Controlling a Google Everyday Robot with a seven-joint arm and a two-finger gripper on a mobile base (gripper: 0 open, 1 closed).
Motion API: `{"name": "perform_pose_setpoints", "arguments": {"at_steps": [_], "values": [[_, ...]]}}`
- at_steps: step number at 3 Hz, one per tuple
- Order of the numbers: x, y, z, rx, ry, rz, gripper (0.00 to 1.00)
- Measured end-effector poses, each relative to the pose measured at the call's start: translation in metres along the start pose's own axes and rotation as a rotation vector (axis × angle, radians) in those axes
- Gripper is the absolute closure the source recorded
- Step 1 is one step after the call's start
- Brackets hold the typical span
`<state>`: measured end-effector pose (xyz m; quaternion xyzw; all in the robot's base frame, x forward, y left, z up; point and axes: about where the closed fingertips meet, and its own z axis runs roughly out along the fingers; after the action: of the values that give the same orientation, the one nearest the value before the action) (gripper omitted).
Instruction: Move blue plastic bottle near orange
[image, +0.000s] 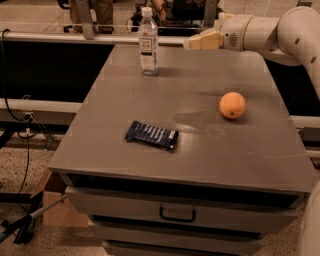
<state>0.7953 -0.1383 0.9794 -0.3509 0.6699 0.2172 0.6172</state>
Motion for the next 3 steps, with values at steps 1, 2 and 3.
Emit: {"name": "perform_pose_setpoints", "arguments": {"at_steps": [1, 2, 3], "values": [[0.002, 0.001, 0.047, -0.049, -0.034, 0.015, 0.00], [-0.011, 0.021, 0.094, -0.153, -0.070, 0.022, 0.00], [-0.022, 0.037, 0.111, -0.216, -0.063, 0.020, 0.00]]}}
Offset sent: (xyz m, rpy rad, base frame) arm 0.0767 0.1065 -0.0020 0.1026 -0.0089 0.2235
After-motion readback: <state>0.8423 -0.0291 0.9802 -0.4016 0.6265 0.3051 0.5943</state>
